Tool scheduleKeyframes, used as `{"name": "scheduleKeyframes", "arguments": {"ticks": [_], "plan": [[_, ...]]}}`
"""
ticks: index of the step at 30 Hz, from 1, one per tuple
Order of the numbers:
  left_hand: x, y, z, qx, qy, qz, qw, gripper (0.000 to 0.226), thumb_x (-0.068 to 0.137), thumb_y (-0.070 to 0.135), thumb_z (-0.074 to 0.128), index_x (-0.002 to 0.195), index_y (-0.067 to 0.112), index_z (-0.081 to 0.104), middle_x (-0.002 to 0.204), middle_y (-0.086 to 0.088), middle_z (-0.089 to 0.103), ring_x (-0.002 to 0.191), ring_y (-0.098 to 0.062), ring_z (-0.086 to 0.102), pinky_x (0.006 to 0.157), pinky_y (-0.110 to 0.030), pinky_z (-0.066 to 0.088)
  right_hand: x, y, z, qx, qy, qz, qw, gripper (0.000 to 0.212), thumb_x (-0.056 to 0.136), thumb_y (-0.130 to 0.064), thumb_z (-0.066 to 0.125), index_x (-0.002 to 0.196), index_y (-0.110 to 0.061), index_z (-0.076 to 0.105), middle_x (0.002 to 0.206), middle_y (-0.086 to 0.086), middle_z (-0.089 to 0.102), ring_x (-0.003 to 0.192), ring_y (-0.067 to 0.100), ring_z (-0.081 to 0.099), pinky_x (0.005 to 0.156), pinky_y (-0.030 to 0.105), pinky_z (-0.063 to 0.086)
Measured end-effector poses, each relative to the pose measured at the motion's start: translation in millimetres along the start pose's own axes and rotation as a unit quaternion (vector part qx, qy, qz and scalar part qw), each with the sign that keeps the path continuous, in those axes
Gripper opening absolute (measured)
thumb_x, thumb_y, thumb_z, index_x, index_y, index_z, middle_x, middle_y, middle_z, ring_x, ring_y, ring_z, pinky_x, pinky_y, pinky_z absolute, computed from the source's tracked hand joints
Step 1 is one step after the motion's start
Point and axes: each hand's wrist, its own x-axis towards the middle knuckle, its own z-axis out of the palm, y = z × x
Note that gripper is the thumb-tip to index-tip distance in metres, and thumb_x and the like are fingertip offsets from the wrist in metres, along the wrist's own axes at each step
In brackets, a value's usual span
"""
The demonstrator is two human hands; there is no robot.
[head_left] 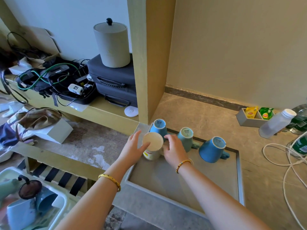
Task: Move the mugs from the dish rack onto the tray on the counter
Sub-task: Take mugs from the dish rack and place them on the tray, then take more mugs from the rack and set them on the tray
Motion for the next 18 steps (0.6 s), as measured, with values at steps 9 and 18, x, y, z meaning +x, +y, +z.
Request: {"name": "scheduleKeyframes", "arguments": {"ticks": [9,18], "plan": [[-26,-51,-80,0.003,0.134,-0.026,0.991,0.036,0.094,0.013,0.043,0.130,0.018,0.048,0.131,-0.006,0.044,0.099,-0.015,0.053,0.085,-0.025,0.043,0,-102,67,-0.093,0.039,-0.195,0.976,0.033,0.077,0.007,0.049,0.108,0.000,0.060,0.111,0.020,0.054,0.103,0.036,0.052,0.089,0.041,0.044],[-96,-208,-198,-0.017,0.149,-0.180,0.972,0.031,0.095,0.021,0.041,0.124,0.020,0.052,0.115,-0.002,0.059,0.088,-0.013,0.053,0.075,-0.025,0.041,-39,-207,225,-0.094,-0.125,-0.252,0.955,0.033,0.086,0.002,0.043,0.117,-0.004,0.054,0.127,0.011,0.044,0.108,0.025,0.049,0.082,0.019,0.036]]}}
